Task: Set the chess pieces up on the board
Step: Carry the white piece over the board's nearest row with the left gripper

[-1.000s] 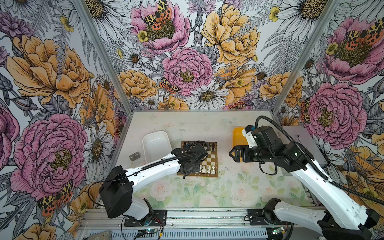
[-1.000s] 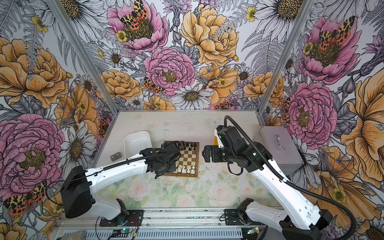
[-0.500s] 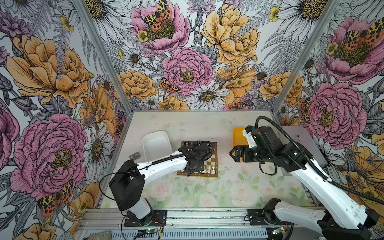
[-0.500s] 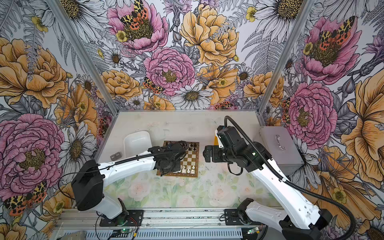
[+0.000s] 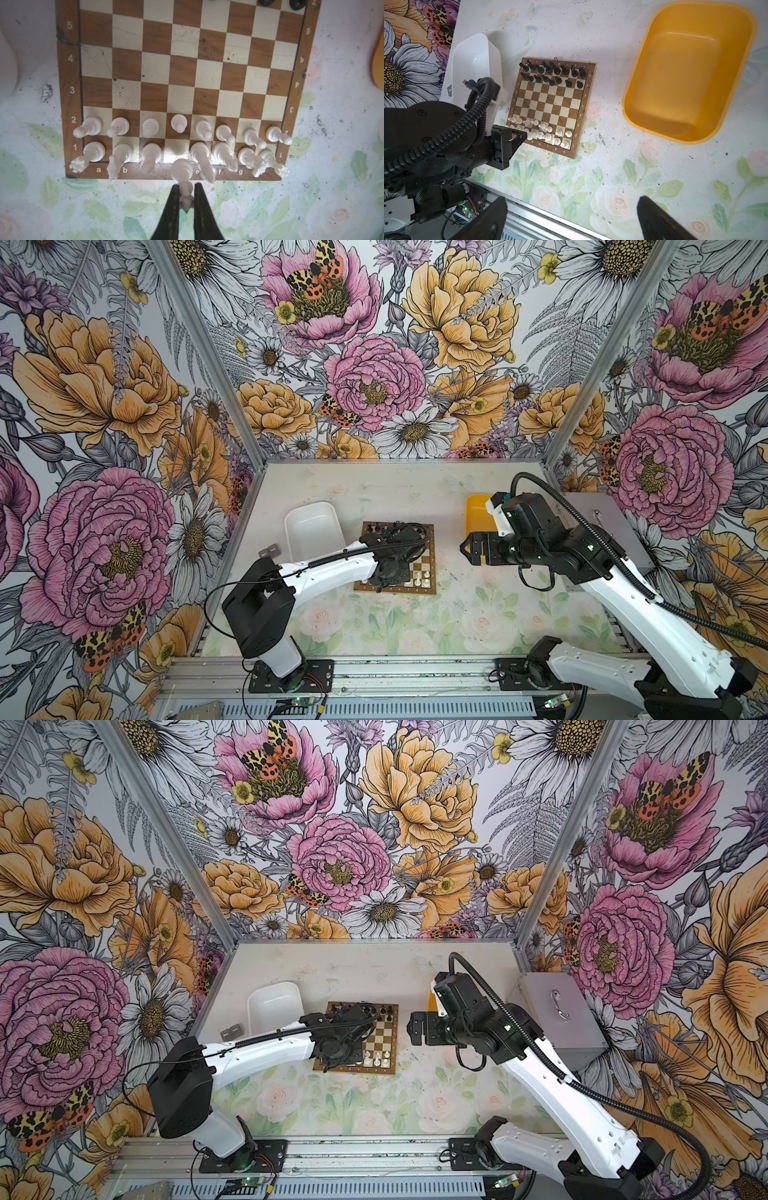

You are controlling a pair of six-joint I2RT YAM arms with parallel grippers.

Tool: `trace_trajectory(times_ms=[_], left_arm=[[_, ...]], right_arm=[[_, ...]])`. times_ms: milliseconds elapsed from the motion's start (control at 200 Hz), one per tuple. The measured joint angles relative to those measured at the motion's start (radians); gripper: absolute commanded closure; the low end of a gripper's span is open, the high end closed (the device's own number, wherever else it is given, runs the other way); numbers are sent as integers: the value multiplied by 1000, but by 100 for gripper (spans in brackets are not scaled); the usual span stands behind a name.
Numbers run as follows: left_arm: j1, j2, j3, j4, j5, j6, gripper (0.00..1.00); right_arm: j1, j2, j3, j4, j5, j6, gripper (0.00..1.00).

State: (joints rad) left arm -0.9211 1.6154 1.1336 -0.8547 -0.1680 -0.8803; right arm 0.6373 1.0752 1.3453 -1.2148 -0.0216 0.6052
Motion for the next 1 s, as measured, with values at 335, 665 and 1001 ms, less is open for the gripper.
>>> trace_trajectory(times_ms=[335, 665, 1001], left_arm=[[0, 27, -12, 23, 1, 1, 89], [12, 27, -38, 37, 1, 8, 89], [25, 27, -39, 46, 2, 24, 89]], right_arm=[[-4, 0, 0, -29, 3, -3, 0], [-10, 0, 0, -34, 9, -4, 0], [-10, 6, 8, -39, 10, -3, 0]])
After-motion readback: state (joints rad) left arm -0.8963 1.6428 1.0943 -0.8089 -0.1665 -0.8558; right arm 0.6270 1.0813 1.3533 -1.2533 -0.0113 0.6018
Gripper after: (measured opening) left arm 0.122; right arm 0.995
